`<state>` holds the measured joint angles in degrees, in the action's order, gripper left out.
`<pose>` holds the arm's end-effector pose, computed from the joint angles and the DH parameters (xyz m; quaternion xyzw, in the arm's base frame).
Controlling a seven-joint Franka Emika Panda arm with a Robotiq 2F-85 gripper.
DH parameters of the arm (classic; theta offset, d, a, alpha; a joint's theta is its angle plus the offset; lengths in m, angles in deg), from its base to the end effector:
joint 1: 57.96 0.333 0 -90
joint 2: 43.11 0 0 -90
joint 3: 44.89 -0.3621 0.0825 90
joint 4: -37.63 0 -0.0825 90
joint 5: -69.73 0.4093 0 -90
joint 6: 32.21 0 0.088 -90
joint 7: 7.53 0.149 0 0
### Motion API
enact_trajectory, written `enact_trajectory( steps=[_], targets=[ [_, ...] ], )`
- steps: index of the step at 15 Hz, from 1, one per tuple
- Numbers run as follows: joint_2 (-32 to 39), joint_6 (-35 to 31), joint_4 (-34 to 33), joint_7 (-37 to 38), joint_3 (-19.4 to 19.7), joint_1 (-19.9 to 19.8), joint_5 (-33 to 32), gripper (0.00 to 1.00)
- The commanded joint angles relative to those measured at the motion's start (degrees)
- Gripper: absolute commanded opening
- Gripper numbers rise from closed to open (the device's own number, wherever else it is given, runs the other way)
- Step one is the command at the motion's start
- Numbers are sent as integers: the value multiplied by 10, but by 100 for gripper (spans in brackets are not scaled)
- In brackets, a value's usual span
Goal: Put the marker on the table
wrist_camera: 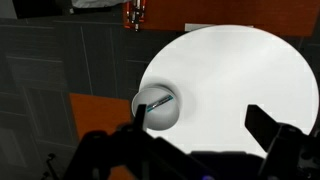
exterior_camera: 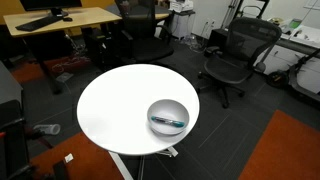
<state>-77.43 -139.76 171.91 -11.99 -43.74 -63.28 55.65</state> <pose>0.3832 -0.0729 0.5560 0.9913 0.0131 0.0549 0.1191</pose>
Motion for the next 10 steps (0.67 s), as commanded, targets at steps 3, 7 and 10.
enact_trajectory(
  steps=[3,7,10],
  targets=[
    [0,2,-1,3,5,7,-3,100],
    [12,-8,-5,5,10,7,3,100],
    [37,-23,-13,27,17,0,7,100]
  ],
)
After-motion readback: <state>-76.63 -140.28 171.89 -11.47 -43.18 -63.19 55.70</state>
